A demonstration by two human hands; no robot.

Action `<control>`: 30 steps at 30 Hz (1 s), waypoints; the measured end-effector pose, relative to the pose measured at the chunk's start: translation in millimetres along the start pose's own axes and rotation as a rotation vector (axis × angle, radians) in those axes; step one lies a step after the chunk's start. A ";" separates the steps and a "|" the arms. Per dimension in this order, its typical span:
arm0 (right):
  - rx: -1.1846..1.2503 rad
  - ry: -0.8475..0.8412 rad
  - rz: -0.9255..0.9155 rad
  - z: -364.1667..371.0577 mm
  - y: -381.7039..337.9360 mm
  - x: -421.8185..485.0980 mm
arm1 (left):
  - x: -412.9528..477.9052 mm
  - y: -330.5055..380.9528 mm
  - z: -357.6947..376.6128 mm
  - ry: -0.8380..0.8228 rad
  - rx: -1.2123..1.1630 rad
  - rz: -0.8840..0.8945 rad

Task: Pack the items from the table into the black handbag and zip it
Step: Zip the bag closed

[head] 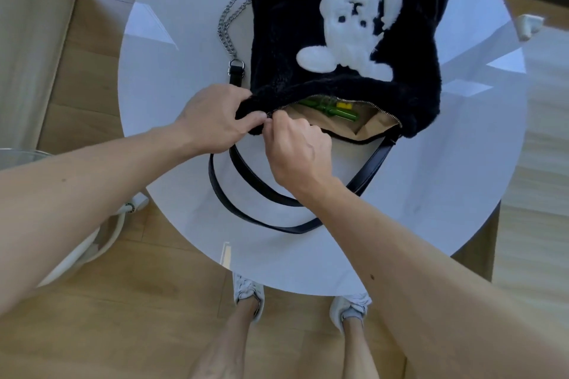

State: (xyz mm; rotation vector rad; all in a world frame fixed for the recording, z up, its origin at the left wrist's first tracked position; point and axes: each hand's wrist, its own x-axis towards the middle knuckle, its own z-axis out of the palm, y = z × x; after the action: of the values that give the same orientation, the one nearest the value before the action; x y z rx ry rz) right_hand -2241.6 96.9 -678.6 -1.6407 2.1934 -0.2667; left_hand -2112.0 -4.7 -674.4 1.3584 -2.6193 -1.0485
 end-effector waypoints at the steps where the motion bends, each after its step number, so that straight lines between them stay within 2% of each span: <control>1: -0.017 0.000 -0.027 -0.2 4.0 -1.7 | -0.1 0.3 1.9 0.003 0.017 0.009; 6: -0.072 0.021 -0.088 -4.9 21.4 -1.5 | -1.0 -3.7 -0.2 0.017 0.067 -0.017; 16: -0.155 0.127 0.192 -35.3 115.3 -10.5 | 13.2 0.5 -0.4 0.060 0.275 -0.075; 21: -0.198 0.200 0.197 -38.8 136.0 -15.6 | 16.0 7.6 -1.1 0.083 0.360 -0.063; 23: -0.178 0.207 0.289 -38.0 141.3 -14.3 | 17.6 6.5 -4.9 0.073 0.404 -0.089; 26: -0.133 0.177 0.479 -37.7 163.5 -24.5 | 20.4 -2.5 -18.7 -0.029 0.470 -0.214; 28: -0.108 0.130 0.415 -38.2 173.3 -37.7 | 23.5 -0.1 -20.3 -0.080 0.511 -0.280; 30: -0.046 0.124 0.350 -39.2 176.4 -45.6 | 25.8 10.6 -15.1 -0.048 0.524 -0.306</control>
State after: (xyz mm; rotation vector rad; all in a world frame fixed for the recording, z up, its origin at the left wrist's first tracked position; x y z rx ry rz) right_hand -2401.8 189.7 -700.4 -1.2595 2.5470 -0.2251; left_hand -2131.2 -27.7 -664.0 1.8955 -2.9118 -0.4073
